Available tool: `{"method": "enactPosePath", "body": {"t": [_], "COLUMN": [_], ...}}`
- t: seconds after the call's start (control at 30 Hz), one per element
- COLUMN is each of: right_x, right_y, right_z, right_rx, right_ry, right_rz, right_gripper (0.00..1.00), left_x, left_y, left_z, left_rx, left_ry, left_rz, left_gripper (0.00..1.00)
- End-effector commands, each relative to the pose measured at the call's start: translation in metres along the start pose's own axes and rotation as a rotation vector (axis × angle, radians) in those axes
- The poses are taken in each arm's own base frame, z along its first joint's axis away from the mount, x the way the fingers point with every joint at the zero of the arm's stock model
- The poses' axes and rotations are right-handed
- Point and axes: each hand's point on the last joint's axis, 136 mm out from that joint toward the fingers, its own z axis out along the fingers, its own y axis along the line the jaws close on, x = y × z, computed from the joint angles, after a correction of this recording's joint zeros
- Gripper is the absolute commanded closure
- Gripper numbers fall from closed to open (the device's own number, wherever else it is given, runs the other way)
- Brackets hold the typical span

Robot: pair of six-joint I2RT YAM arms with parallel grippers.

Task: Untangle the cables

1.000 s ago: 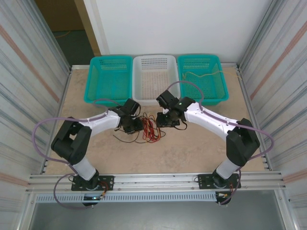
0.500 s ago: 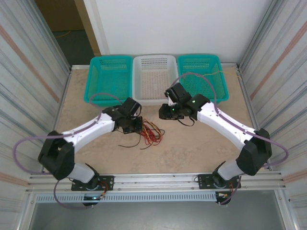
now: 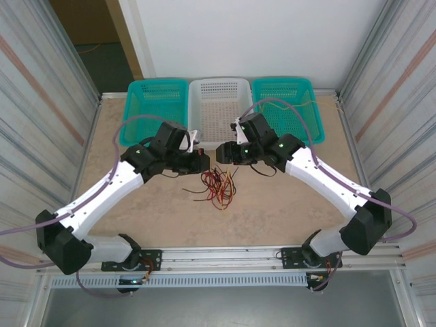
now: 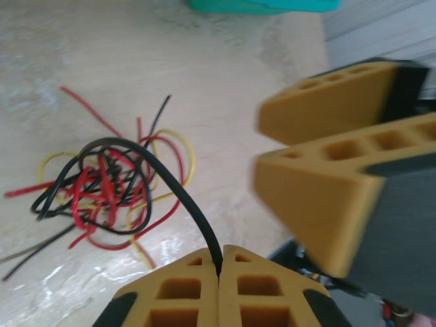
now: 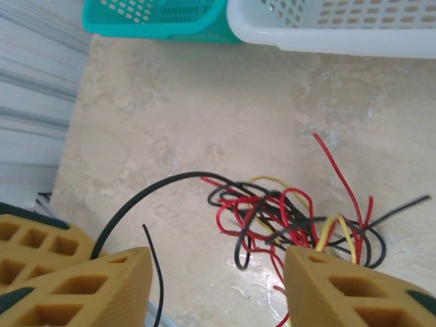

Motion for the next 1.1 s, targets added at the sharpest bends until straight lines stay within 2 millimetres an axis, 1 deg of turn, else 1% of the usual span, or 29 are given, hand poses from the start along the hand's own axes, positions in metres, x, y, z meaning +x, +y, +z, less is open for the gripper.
{"method": "enactPosePath", "body": {"t": [0.0,0.1,0.3,0.43,0.5,0.6,0.67,0.77,0.93,1.03,1.07], "right_x": [-0.003,0.002,0.014,0.034,0.044,0.057,0.064,0.070,0.070,0.069,0.067], "right_y": [0.012,0.010,-0.011,-0.033,-0.046,-0.056,-0.060,-0.065,-0.076,-0.086,-0.086], "right_z": [-0.007,0.005,0.033,0.058,0.067,0.076,0.078,0.075,0.061,0.055,0.052], "right_rx": [-0.065,-0.069,-0.031,0.023,0.059,0.081,0.093,0.108,0.152,0.166,0.165], "right_ry": [-0.016,0.006,0.041,0.098,0.121,0.149,0.165,0.171,0.165,0.170,0.167], "right_rz": [-0.002,0.010,0.050,0.097,0.129,0.153,0.163,0.169,0.170,0.190,0.187], "right_gripper": [0.44,0.43,0.44,0.46,0.48,0.52,0.55,0.58,0.57,0.55,0.54], "left_x": [-0.015,-0.021,-0.032,-0.039,-0.041,-0.043,-0.045,-0.047,-0.053,-0.060,-0.062], "left_y": [-0.050,-0.066,-0.094,-0.110,-0.117,-0.121,-0.124,-0.129,-0.136,-0.138,-0.139], "left_z": [-0.033,-0.045,-0.073,-0.093,-0.101,-0.111,-0.119,-0.129,-0.149,-0.158,-0.160], "left_rx": [0.168,0.215,0.285,0.327,0.356,0.372,0.383,0.402,0.414,0.431,0.439], "left_ry": [-0.055,-0.076,-0.137,-0.182,-0.191,-0.208,-0.221,-0.236,-0.284,-0.313,-0.317], "left_rz": [0.107,0.130,0.180,0.210,0.214,0.218,0.224,0.241,0.266,0.261,0.260], "left_gripper": [1.00,1.00,1.00,1.00,1.00,1.00,1.00,1.00,1.00,1.00,1.00]}}
